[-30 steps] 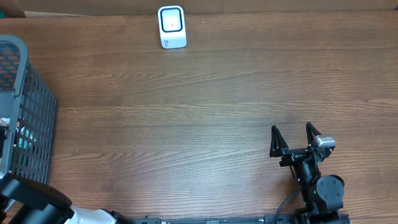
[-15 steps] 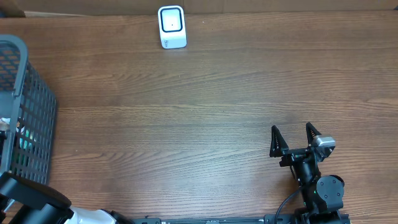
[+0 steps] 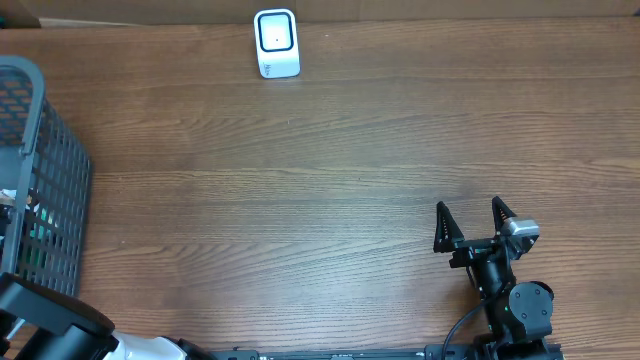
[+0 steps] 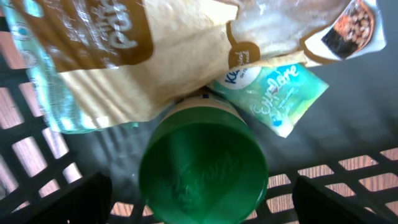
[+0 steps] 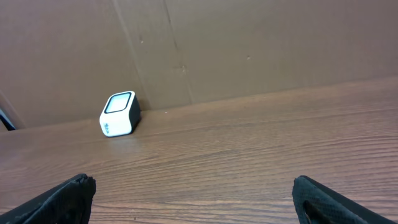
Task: Scan the item barcode
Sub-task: 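Grasp the green-capped jar in the basket with the left gripper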
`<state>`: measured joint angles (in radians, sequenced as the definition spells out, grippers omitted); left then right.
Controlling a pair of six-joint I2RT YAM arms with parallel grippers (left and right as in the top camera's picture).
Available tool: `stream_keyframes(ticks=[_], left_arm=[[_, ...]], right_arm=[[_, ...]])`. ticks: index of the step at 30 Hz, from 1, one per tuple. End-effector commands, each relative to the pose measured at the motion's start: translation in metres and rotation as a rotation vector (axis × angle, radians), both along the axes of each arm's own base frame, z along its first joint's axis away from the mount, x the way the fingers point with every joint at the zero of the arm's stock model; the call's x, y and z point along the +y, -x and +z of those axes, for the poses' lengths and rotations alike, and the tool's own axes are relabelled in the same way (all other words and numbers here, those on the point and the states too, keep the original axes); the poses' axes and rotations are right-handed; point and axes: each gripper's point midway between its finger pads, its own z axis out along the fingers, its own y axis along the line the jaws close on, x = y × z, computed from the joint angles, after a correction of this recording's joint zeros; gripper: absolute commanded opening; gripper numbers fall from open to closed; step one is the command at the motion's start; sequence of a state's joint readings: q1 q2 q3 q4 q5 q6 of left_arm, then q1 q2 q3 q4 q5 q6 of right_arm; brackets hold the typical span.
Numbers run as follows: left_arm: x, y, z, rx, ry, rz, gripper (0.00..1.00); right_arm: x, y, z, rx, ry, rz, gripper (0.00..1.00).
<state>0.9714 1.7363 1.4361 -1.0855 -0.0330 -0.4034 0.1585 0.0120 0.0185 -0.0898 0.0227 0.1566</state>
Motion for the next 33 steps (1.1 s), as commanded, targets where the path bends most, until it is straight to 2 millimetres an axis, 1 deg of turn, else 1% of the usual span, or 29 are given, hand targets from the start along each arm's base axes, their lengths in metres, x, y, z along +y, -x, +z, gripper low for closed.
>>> stream_keyframes(ticks=[1, 3, 10, 19, 23, 24, 26, 28, 29, 31, 33], left_arm=[[-0.01, -0.003, -0.017, -0.022, 0.045, -0.051, 0.97], [-0.011, -0.002, -0.022, -0.019, 0.049, -0.05, 0.96], [-0.009, -0.003, -0.022, -0.025, 0.04, -0.051, 0.95], [-0.009, -0.003, -0.027, -0.017, 0.046, -0.065, 0.95], [-0.009, -0.003, -0.039, 0.002, 0.076, -0.068, 0.94], [-0.01, -0.003, -0.044, 0.01, 0.089, -0.067, 0.9], [-0.01, -0.003, -0.047, 0.011, 0.098, -0.068, 0.81], [-0.01, -0.004, -0.047, 0.006, 0.1, -0.068, 0.77], [-0.01, -0.004, -0.046, 0.005, 0.098, -0.068, 0.69], [-0.009, -0.005, -0.044, 0.004, 0.096, -0.068, 0.6], [-0.008, -0.006, -0.039, 0.003, 0.094, -0.068, 0.43]], right_arm=[[0.0, 0.0, -0.001, -0.006, 0.004, 0.0, 1.0], [0.0, 0.0, -0.001, -0.006, 0.004, 0.0, 1.0], [0.0, 0.0, -0.001, -0.006, 0.004, 0.0, 1.0], [0.0, 0.0, -0.001, -0.006, 0.004, 0.0, 1.0], [0.0, 0.0, -0.001, -0.006, 0.004, 0.0, 1.0], [0.0, 0.0, -0.001, -0.006, 0.004, 0.0, 1.0], [0.0, 0.0, -0.001, -0.006, 0.004, 0.0, 1.0], [0.0, 0.0, -0.001, -0.006, 0.004, 0.0, 1.0], [0.0, 0.0, -0.001, -0.006, 0.004, 0.0, 1.0], [0.0, 0.0, -0.001, -0.006, 0.004, 0.0, 1.0], [0.0, 0.0, -0.001, -0.006, 0.004, 0.0, 1.0]])
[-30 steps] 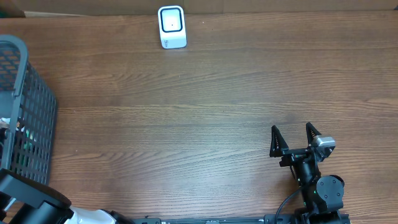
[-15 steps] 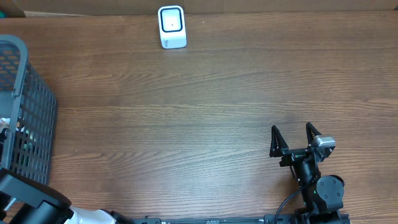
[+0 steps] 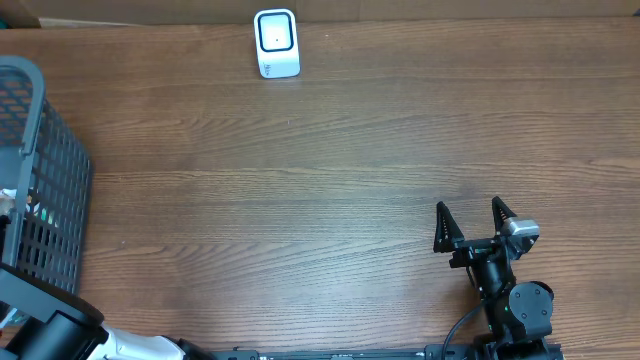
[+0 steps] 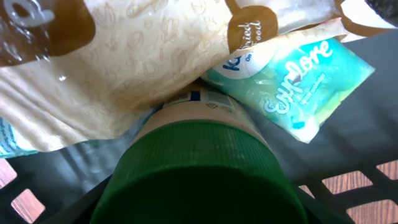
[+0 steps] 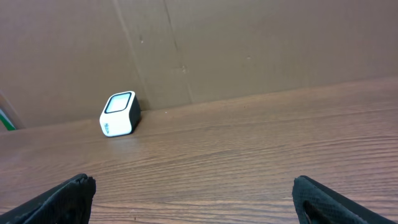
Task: Scan the item barcode
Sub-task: 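Grasp the green-capped jar in the basket with the left gripper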
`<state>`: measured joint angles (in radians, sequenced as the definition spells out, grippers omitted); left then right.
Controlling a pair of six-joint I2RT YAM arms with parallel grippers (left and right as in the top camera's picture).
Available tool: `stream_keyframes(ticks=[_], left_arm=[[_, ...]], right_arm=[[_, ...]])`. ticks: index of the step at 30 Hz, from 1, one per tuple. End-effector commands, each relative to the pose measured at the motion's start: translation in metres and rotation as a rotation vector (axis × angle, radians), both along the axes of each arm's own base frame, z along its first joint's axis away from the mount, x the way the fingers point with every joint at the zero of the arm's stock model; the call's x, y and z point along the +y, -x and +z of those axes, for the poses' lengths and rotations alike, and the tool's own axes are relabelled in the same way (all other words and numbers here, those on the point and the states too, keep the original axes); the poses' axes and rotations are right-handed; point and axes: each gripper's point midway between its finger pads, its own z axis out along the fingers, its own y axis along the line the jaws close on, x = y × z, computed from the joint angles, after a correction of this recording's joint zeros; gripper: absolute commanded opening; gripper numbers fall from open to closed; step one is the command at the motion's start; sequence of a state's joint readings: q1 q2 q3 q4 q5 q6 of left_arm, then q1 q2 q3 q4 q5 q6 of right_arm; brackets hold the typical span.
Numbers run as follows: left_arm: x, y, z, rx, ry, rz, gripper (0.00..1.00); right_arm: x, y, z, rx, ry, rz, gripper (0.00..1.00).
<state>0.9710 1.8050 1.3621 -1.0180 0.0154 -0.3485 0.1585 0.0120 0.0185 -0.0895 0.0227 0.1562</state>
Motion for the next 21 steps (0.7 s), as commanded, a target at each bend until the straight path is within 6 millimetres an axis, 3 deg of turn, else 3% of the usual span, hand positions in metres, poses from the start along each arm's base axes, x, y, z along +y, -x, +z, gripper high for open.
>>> stream_keyframes(ticks=[1, 7, 10, 15, 21], left_arm=[[0.002, -0.002, 0.006, -0.008, 0.008, -0.006, 0.38], [0.008, -0.009, 0.038, -0.029, 0.0, 0.016, 0.32], [0.011, -0.021, 0.072, -0.09, -0.01, 0.017, 0.3], [0.01, -0.055, 0.16, -0.211, -0.117, -0.036, 0.29], [-0.034, -0.094, 0.265, -0.376, -0.278, -0.183, 0.29]], right_arm=[[0.0, 0.0, -0.001, -0.006, 0.004, 0.0, 1.0], [0.0, 0.0, -0.001, -0.006, 0.004, 0.0, 1.0], [0.0, 0.0, -0.001, -0.006, 0.004, 0.0, 1.0], [0.0, 0.0, -0.001, -0.006, 0.004, 0.0, 1.0], [0.0, 0.0, -0.001, -0.006, 0.004, 0.0, 1.0]])
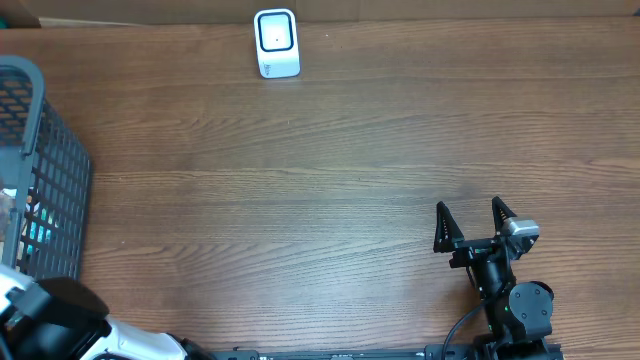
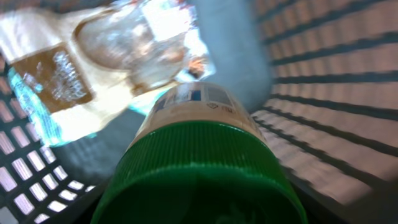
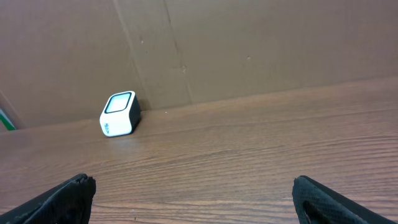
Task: Scan the item barcode
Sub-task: 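Grasp the green-capped jar in the basket with the left gripper, then carry the jar to the scanner and hold it under it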
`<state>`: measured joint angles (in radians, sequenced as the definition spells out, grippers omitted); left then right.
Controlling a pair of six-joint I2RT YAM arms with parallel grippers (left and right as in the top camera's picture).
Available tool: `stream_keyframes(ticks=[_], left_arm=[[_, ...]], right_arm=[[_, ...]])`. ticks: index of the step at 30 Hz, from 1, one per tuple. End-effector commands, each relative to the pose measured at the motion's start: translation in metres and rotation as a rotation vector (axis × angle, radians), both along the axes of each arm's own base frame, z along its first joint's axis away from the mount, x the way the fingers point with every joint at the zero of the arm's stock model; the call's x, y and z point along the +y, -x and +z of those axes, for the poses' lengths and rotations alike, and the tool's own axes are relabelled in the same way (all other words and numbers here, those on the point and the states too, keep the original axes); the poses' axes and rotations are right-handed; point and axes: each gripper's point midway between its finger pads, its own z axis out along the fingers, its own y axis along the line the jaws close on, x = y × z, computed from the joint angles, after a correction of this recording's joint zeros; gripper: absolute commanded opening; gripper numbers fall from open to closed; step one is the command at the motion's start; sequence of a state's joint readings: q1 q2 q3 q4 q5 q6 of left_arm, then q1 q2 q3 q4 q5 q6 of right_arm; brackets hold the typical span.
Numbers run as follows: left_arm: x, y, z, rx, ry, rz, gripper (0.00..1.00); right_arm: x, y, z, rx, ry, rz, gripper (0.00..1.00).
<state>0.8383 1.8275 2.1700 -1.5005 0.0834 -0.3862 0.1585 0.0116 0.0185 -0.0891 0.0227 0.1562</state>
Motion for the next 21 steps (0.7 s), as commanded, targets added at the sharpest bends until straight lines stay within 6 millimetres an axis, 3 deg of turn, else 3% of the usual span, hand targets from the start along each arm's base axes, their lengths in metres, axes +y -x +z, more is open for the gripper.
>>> stream_keyframes(ticks=[1, 2, 3, 5, 8, 13, 18, 21], left_arm=[[-0.038, -0.027, 0.073, -0.156, -0.118, -0.103, 0.3], [-0.06, -0.034, 0.096, -0.203, -0.155, -0.158, 0.3], [-0.07, -0.036, 0.105, -0.221, -0.167, -0.182, 0.3], [-0.108, -0.043, 0.134, -0.289, -0.21, -0.276, 0.3], [-0.155, -0.051, 0.15, -0.343, -0.222, -0.398, 0.3], [-0.236, -0.065, 0.131, -0.279, -0.16, -0.636, 0.31], [-0.321, -0.073, 0.091, -0.163, -0.072, -0.87, 0.32], [-0.358, -0.07, 0.063, -0.085, -0.033, -0.962, 0.32]], right_arm=[[0.0, 0.0, -0.002, -0.005, 0.004, 0.0, 1.0], [0.0, 0.0, -0.002, -0.005, 0.004, 0.0, 1.0], [0.0, 0.0, -0.002, -0.005, 0.004, 0.0, 1.0], [0.0, 0.0, -0.002, -0.005, 0.004, 0.0, 1.0], [0.0, 0.0, -0.002, -0.005, 0.004, 0.0, 1.0], [0.0, 0.0, -0.002, -0.005, 0.004, 0.0, 1.0], [0.0, 0.0, -0.002, -0.005, 0.004, 0.0, 1.0], [0.0, 0.0, -0.002, -0.005, 0.004, 0.0, 1.0]])
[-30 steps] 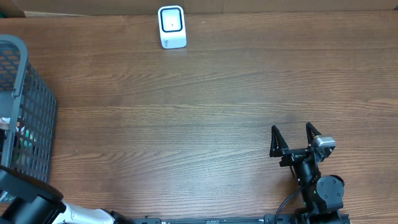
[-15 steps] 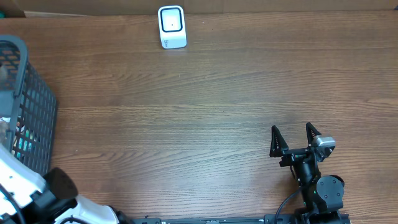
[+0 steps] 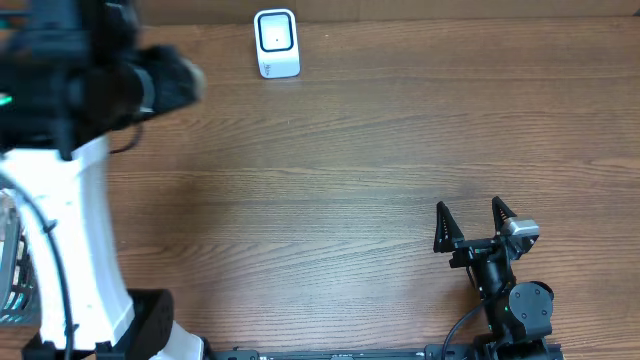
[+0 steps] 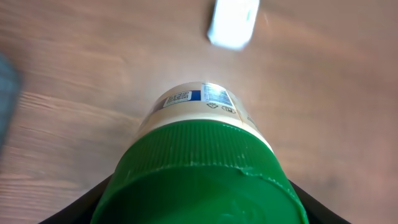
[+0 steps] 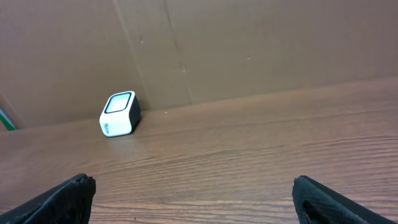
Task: Scan the item barcode
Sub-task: 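Carry the jar to the scanner and hold it under it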
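Note:
A jar with a green ribbed lid (image 4: pixel 202 177) and a cream body bearing a blue-and-white label (image 4: pixel 200 99) sits in my left gripper (image 4: pixel 199 208), which is shut on it, above bare wood. The white barcode scanner (image 3: pixel 276 43) stands at the table's far edge; it shows blurred ahead of the jar (image 4: pixel 234 22) and to the left in the right wrist view (image 5: pixel 119 114). In the overhead view my left arm (image 3: pixel 90 80) is raised and blurred at the upper left, hiding the jar. My right gripper (image 3: pixel 473 222) rests open and empty at the lower right.
The dark mesh basket (image 3: pixel 8 262) at the left edge is mostly hidden behind the left arm's white link (image 3: pixel 75 230). A brown cardboard wall (image 5: pixel 249 43) backs the table behind the scanner. Wooden tabletop (image 3: pixel 330 180) lies between scanner and right gripper.
My left gripper was inside the basket holding the jar; now it holds the jar out over the table, facing the scanner. The right arm has not moved.
My left gripper first hung open above the green-lidded jar among packets in the basket. Then it stood low around the lid. Then the jar was lifted with the basket walls around it. Now the jar is outside, over the table near the scanner.

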`<state>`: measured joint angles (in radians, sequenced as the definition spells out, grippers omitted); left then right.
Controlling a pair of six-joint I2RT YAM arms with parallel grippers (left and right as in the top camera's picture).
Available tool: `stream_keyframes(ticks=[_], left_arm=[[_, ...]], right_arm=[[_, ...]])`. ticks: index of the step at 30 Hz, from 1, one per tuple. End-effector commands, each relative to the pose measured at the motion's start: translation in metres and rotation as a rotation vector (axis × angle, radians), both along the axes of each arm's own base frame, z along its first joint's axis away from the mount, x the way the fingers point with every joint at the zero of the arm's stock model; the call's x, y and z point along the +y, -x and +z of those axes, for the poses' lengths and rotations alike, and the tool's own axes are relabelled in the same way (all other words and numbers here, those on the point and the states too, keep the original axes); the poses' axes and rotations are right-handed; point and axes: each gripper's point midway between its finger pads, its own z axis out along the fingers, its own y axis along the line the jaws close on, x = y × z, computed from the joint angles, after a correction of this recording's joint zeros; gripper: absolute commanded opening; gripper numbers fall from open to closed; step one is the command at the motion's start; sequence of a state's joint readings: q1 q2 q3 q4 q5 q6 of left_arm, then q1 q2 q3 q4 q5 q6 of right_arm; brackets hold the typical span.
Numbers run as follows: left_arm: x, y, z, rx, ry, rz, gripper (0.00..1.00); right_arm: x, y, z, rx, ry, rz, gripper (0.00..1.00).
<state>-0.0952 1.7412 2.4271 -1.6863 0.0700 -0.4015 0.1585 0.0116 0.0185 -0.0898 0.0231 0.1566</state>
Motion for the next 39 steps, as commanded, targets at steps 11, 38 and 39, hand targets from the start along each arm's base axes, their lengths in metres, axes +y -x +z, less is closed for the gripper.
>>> stream_keyframes(ticks=[11, 38, 39], left_arm=[[-0.138, 0.013, -0.145, 0.266, -0.037, -0.266, 0.34], [-0.223, 0.002, -0.309, 0.447, -0.086, -0.356, 0.36], [-0.224, 0.001, -0.312, 0.449, -0.084, -0.346, 0.36]], right_arm=[[0.0, 0.0, -0.001, -0.006, 0.004, 0.001, 1.0], [0.0, 0.0, -0.001, -0.006, 0.004, 0.001, 1.0], [0.0, 0.0, -0.001, -0.006, 0.004, 0.0, 1.0]])
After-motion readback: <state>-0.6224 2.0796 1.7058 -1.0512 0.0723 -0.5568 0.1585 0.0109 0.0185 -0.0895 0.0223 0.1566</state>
